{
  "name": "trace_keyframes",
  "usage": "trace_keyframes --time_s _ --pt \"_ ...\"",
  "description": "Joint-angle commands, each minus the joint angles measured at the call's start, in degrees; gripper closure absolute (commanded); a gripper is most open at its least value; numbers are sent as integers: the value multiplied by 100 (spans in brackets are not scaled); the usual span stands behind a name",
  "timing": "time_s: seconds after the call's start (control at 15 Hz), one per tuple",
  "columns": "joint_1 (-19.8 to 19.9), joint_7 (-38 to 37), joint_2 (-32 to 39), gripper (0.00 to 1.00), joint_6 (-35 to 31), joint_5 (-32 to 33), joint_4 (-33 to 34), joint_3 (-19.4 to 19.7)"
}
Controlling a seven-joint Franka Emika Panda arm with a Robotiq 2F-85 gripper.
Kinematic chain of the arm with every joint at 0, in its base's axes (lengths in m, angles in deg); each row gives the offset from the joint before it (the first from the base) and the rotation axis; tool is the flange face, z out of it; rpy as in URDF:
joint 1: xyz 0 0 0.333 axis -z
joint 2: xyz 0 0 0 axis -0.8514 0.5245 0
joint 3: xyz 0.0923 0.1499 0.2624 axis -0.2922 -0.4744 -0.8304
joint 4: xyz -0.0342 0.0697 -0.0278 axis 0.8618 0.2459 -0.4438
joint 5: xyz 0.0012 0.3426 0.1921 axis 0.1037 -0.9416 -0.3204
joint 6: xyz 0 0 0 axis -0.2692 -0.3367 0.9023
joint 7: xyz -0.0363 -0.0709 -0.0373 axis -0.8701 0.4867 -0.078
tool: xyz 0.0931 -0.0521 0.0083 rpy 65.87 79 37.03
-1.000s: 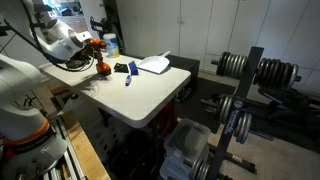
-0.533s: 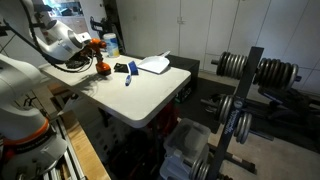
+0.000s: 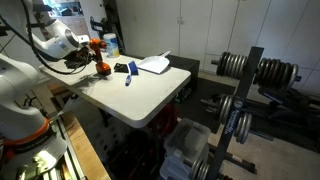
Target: Slide the drill a little forward on the table
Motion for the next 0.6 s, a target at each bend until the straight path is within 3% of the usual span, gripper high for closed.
trace_keyframes --time_s 0.0,0.47,0.53 --pt "-730 -26 442 0 1067 -361 270 471" --pt "-2070 893 355 0 3417 -1918 1146 1129" --pt "-2749 971 307 0 3776 -2039 1278 1744"
